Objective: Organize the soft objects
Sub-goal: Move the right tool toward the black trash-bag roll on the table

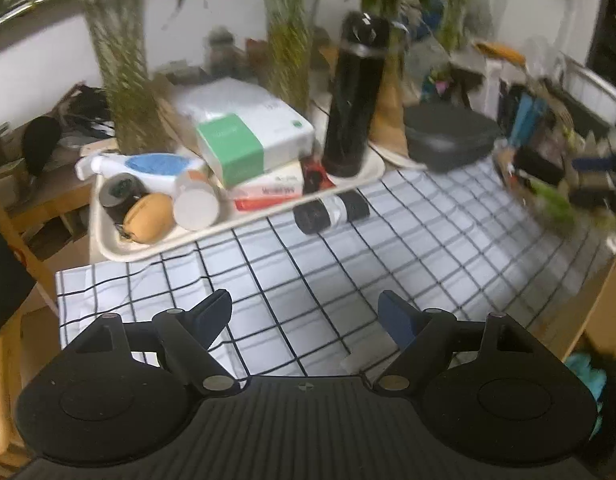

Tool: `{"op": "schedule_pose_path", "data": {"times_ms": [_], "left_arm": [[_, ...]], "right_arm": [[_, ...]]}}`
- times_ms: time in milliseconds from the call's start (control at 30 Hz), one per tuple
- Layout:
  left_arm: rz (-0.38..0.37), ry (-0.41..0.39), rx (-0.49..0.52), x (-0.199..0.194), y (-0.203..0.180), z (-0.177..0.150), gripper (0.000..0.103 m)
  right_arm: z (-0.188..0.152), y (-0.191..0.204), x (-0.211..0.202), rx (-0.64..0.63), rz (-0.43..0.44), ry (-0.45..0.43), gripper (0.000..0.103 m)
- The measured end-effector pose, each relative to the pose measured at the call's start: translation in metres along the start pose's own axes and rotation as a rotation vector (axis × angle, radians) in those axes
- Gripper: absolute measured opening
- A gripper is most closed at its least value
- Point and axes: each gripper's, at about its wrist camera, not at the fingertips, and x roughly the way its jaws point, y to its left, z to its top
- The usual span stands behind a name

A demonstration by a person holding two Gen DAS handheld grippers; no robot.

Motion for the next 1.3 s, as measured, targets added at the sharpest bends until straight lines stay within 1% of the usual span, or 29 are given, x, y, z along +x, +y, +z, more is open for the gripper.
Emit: {"op": "schedule_pose_path", "data": {"times_ms": [67, 233, 367, 433, 500, 567, 600, 633, 700, 733, 767, 833, 900, 933, 967, 1033, 1100, 1300], "left_arm": [[-0.027, 0.010, 0.021, 0.007, 0.002, -0.002, 0.080], [-0.138, 0.017, 0.090, 0.024, 0.002, -0.005, 0.080], [-0.206, 0.041, 0.139, 0.042, 0.000, -0.006, 0.078], [-0.232, 0.056, 0.155, 0.052, -0.001, -0.007, 0.076], [-0.261, 0.074, 0.176, 0.062, -0.001, -0.009, 0.068], [-0.281, 0.092, 0.200, 0.071, -0.002, -0.013, 0.062], [-0.283, 0.101, 0.218, 0.075, -0.003, -0.015, 0.058], [-0.277, 0.109, 0.240, 0.079, -0.005, -0.017, 0.056], [-0.268, 0.125, 0.300, 0.083, -0.011, -0.022, 0.054], [-0.273, 0.129, 0.328, 0.084, -0.014, -0.025, 0.054], [-0.275, 0.133, 0.350, 0.085, -0.017, -0.027, 0.053], [-0.273, 0.142, 0.391, 0.089, -0.021, -0.031, 0.047], [-0.274, 0.162, 0.402, 0.094, -0.020, -0.034, 0.036], [-0.273, 0.167, 0.405, 0.096, -0.020, -0.035, 0.035], [-0.273, 0.172, 0.410, 0.098, -0.020, -0.036, 0.030], [-0.286, 0.172, 0.402, 0.098, -0.018, -0.038, 0.026], [-0.292, 0.176, 0.394, 0.097, -0.017, -0.038, 0.019], [-0.291, 0.193, 0.390, 0.096, -0.017, -0.039, 0.007]], "right_arm": [[0.002, -0.004, 0.008, 0.013, -0.013, 0.015, 0.103], [0.006, -0.011, 0.023, 0.019, -0.020, 0.023, 0.103], [0.009, -0.014, 0.035, 0.012, -0.016, 0.037, 0.103], [0.010, -0.015, 0.040, 0.007, -0.017, 0.039, 0.103], [0.013, -0.014, 0.047, -0.005, -0.015, 0.042, 0.103], [0.014, -0.013, 0.049, -0.008, -0.013, 0.042, 0.103], [0.015, -0.013, 0.051, -0.008, -0.013, 0.045, 0.103], [0.016, -0.014, 0.053, -0.007, -0.011, 0.047, 0.103], [0.019, -0.015, 0.056, 0.016, -0.015, 0.055, 0.103], [0.021, -0.017, 0.060, 0.050, -0.012, 0.070, 0.103], [0.021, -0.017, 0.060, 0.050, -0.012, 0.070, 0.103], [0.023, -0.018, 0.063, 0.073, -0.009, 0.077, 0.103], [0.025, -0.018, 0.066, 0.083, -0.017, 0.084, 0.103], [0.025, -0.018, 0.067, 0.084, -0.019, 0.085, 0.103], [0.025, -0.017, 0.068, 0.083, -0.019, 0.086, 0.103], [0.025, -0.016, 0.070, 0.081, -0.018, 0.091, 0.103], [0.024, -0.014, 0.071, 0.073, -0.015, 0.098, 0.103], [0.025, -0.009, 0.082, 0.027, -0.018, 0.112, 0.103]]}}
